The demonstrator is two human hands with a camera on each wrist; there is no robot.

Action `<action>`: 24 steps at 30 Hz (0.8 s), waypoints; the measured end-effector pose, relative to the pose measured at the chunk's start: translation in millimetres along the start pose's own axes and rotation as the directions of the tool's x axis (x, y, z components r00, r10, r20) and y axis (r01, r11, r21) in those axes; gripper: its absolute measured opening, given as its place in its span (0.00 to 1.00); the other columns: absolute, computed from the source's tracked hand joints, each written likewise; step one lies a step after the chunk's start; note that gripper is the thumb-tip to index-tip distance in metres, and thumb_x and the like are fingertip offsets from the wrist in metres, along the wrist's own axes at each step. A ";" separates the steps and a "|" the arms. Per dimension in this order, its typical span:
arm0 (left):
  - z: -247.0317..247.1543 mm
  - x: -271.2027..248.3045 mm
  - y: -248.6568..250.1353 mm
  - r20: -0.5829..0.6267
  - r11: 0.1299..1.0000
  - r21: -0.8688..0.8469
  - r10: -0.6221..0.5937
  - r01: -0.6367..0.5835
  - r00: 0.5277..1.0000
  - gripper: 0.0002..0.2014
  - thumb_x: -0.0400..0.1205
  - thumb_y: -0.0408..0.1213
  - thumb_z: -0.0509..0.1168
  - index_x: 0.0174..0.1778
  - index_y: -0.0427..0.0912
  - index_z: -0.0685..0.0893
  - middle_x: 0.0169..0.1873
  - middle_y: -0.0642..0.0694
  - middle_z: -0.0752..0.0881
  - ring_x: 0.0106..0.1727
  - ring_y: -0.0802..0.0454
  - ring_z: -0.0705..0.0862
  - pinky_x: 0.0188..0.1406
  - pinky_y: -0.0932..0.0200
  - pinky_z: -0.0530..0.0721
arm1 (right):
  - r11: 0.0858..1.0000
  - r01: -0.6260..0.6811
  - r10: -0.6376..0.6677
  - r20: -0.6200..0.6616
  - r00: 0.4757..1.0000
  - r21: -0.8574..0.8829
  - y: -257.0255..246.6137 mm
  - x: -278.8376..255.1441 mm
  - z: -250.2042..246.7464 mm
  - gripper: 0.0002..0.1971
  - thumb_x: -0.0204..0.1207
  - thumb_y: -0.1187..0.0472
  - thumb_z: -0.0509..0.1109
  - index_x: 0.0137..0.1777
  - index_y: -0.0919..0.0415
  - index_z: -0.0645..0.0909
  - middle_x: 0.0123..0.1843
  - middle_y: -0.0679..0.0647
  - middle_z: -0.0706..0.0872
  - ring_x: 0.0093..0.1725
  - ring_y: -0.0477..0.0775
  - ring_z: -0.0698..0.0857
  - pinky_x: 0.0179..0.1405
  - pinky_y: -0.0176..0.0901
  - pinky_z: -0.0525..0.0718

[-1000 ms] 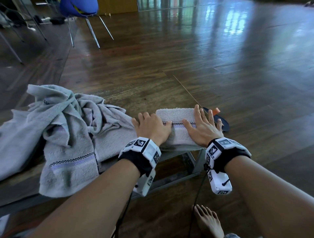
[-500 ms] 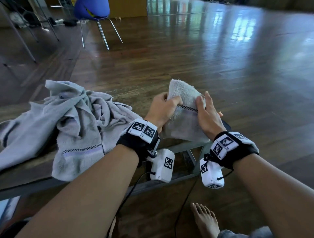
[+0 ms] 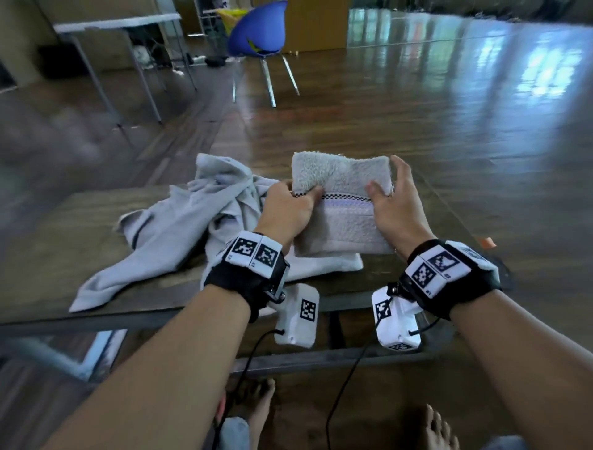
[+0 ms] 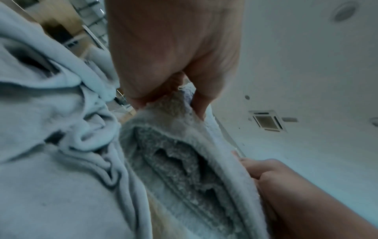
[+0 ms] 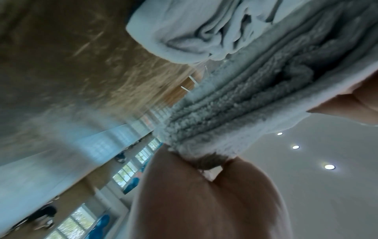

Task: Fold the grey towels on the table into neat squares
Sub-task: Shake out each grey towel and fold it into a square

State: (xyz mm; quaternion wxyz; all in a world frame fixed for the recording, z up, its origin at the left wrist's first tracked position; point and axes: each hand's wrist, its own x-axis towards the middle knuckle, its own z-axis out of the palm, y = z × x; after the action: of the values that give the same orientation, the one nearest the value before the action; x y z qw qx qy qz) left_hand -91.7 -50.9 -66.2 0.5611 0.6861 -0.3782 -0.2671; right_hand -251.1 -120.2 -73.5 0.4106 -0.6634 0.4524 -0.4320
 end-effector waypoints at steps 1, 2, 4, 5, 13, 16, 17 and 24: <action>-12.7 -0.6 0.3 -0.023 1.000 0.025 0.006 -0.005 1.000 0.08 0.79 0.43 0.74 0.36 0.47 0.85 0.36 0.53 0.89 0.40 0.55 0.88 0.32 0.67 0.83 | 1.000 0.015 -0.015 0.015 1.000 0.003 -5.2 -1.7 10.4 0.30 0.87 0.58 0.65 0.86 0.53 0.58 0.77 0.54 0.77 0.68 0.52 0.81 0.62 0.47 0.82; -25.5 -1.1 0.4 -0.037 0.999 0.049 0.005 -0.003 0.999 0.08 0.79 0.43 0.74 0.35 0.47 0.85 0.37 0.52 0.90 0.41 0.53 0.88 0.36 0.63 0.85 | 1.000 0.026 -0.026 0.034 0.999 0.010 -9.8 -2.9 21.1 0.29 0.87 0.59 0.64 0.86 0.54 0.59 0.75 0.54 0.78 0.64 0.50 0.83 0.58 0.44 0.82; -52.1 -3.7 4.9 -0.044 0.998 0.061 -0.028 0.031 0.999 0.06 0.79 0.43 0.74 0.42 0.45 0.88 0.45 0.45 0.92 0.49 0.47 0.90 0.52 0.51 0.88 | 0.999 0.036 -0.039 0.083 0.996 0.029 -21.0 -4.8 43.0 0.29 0.86 0.61 0.62 0.85 0.55 0.58 0.69 0.55 0.81 0.53 0.46 0.85 0.44 0.37 0.83; -67.0 -6.2 9.5 -0.047 0.997 0.057 -0.053 0.056 0.997 0.09 0.79 0.43 0.73 0.48 0.42 0.89 0.48 0.42 0.92 0.52 0.44 0.90 0.57 0.47 0.88 | 0.998 0.043 -0.048 0.111 0.993 0.043 -28.0 -5.8 53.3 0.30 0.85 0.63 0.61 0.85 0.54 0.57 0.67 0.55 0.81 0.47 0.44 0.84 0.37 0.35 0.82; -222.1 -66.6 23.4 -0.045 0.992 0.062 -0.109 0.112 0.993 0.12 0.85 0.42 0.67 0.64 0.48 0.82 0.49 0.48 0.90 0.44 0.47 0.89 0.43 0.49 0.90 | 0.974 0.200 -0.226 0.423 0.878 0.106 -118.5 -55.9 130.7 0.32 0.82 0.69 0.61 0.84 0.54 0.54 0.49 0.50 0.85 0.36 0.38 0.85 0.33 0.35 0.83; -277.2 -103.4 13.6 -0.194 0.994 -0.021 -0.110 0.108 0.975 0.13 0.87 0.43 0.64 0.66 0.49 0.81 0.44 0.51 0.88 0.38 0.54 0.87 0.37 0.55 0.87 | 0.960 0.258 -0.272 0.551 0.788 0.106 -173.8 -83.1 173.5 0.28 0.78 0.68 0.66 0.77 0.56 0.62 0.63 0.61 0.84 0.50 0.48 0.84 0.48 0.44 0.81; -295.5 -116.4 7.4 -0.247 0.993 -0.050 -0.119 0.110 0.962 0.12 0.87 0.44 0.64 0.65 0.49 0.82 0.46 0.51 0.89 0.41 0.53 0.88 0.39 0.54 0.87 | 0.954 0.283 -0.284 0.589 0.756 0.097 -190.7 -94.6 189.4 0.28 0.77 0.66 0.67 0.76 0.55 0.64 0.65 0.61 0.83 0.55 0.52 0.83 0.53 0.49 0.82; -376.8 -220.2 -90.6 -0.621 0.931 -0.362 -0.270 0.037 0.736 0.10 0.86 0.32 0.64 0.62 0.44 0.83 0.43 0.57 0.92 0.44 0.60 0.91 0.36 0.65 0.87 | 0.893 0.448 -0.160 0.894 0.419 -0.051 -215.3 -201.6 312.0 0.28 0.81 0.61 0.66 0.79 0.54 0.64 0.63 0.52 0.79 0.51 0.53 0.81 0.37 0.40 0.74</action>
State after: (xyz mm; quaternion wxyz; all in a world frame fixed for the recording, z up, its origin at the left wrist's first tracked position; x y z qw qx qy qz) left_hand 100.4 351.0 -81.3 0.7391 0.6626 -0.0469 -0.1118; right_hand 52.7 174.9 -3.1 0.3969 -0.9109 0.1077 -0.0333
